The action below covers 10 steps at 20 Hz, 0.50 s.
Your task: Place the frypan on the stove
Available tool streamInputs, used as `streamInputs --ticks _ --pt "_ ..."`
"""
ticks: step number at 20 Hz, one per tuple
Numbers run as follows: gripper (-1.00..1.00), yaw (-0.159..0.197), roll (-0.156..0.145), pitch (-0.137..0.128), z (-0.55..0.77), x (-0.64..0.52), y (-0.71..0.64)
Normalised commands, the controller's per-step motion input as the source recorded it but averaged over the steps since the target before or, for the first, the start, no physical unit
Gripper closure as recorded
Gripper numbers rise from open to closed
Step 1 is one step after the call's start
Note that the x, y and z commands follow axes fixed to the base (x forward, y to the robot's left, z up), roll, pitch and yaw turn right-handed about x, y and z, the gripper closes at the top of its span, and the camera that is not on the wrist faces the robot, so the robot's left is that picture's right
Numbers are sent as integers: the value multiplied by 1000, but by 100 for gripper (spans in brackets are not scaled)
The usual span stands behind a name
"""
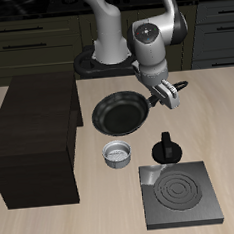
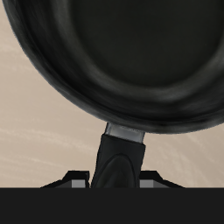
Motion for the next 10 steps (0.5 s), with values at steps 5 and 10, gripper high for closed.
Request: streamInputs --ticks 5,10 --pt "100 43 25 -18 133 -29 122" --pt "100 24 56 -9 136 19 212"
